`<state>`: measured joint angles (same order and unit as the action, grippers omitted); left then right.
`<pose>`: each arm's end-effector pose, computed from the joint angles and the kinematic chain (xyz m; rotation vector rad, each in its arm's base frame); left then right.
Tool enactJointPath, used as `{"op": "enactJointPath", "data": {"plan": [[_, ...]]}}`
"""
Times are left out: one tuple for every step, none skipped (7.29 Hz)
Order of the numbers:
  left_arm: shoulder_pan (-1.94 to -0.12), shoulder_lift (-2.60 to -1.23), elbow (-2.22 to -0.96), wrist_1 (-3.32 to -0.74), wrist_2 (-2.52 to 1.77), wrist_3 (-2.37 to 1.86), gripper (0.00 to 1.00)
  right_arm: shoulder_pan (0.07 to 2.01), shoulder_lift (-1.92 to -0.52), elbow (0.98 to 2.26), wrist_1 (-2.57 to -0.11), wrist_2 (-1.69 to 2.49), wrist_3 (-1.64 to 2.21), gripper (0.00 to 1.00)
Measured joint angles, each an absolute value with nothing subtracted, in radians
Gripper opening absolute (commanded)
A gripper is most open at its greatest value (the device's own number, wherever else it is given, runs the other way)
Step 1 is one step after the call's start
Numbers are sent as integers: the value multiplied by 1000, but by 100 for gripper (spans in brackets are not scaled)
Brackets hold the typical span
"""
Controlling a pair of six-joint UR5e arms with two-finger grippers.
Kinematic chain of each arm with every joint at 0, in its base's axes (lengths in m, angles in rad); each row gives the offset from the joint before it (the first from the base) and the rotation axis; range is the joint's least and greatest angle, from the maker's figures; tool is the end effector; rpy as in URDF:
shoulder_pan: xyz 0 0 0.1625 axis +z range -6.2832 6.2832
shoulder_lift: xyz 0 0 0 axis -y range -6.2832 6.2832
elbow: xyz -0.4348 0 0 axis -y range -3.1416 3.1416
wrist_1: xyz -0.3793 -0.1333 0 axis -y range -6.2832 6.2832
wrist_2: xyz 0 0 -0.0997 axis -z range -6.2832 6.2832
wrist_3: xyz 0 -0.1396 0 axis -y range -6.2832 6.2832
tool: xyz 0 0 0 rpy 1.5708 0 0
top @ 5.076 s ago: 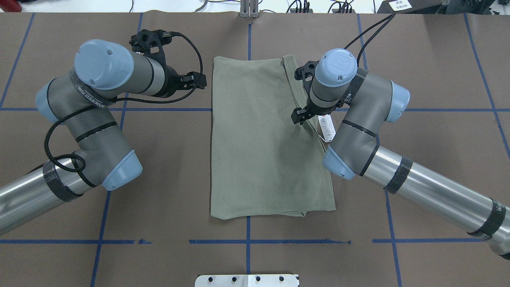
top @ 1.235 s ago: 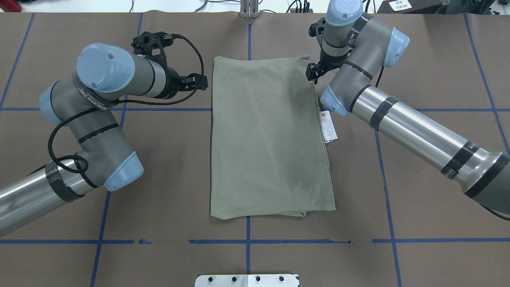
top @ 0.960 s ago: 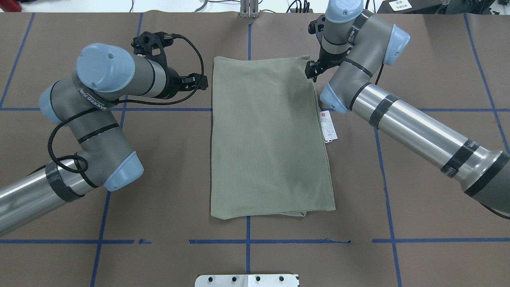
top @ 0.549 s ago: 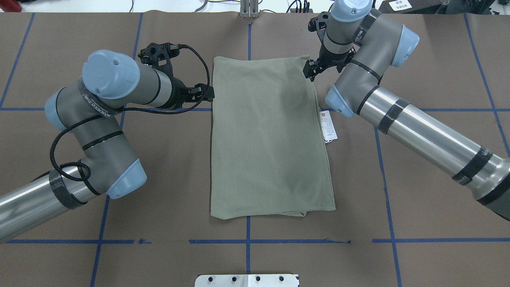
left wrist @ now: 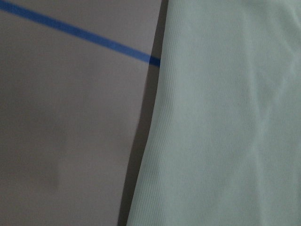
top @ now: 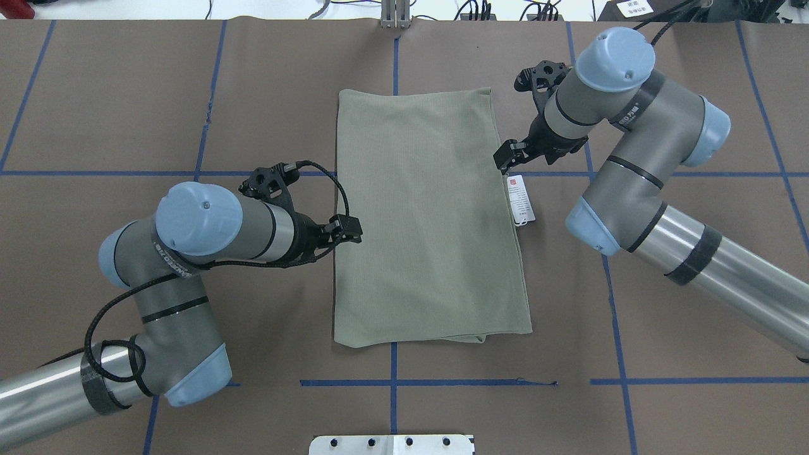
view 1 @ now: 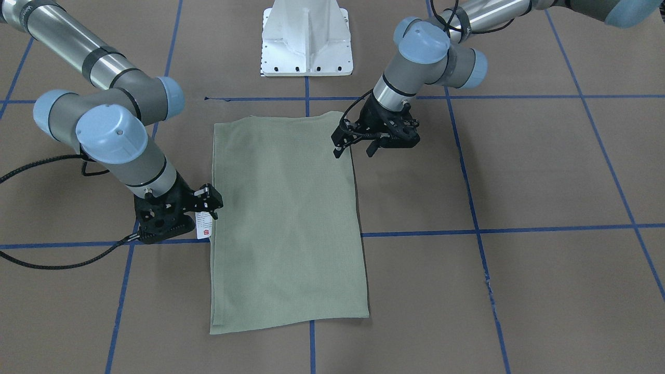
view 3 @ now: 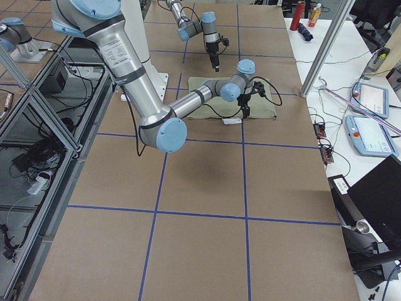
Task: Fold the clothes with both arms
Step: 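Move the left gripper to the near shirt corner while the right gripper holds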
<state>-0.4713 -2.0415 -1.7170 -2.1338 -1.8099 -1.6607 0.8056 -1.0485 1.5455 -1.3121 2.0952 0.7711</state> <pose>0.5514 -0.3935 0.2901 0.0158 1.1987 -0.3519 -0.4431 -0.5529 0.3781 0.1840 -0.8715 -0.1925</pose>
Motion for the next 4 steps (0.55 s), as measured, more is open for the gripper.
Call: {"op": "enactJointPath", "data": {"plan": [[-429,-2034,-1751,-2096,-1798,-1713,100,797,-1092,1611,-1312,2119,814,100],[-394,-2032,-1783,-2025,-1779,-1741,100,791,-1125,1656,-1312,2130,840,100],[-367,-2032,-1804,-1960,-1753,-1755,99,787,-1146,1681,-1312,2135,851,100],[-342,-2032,-1806,-1925,-1732,-1771,99,784,-1155,1689,-1312,2136,855,100]]}}
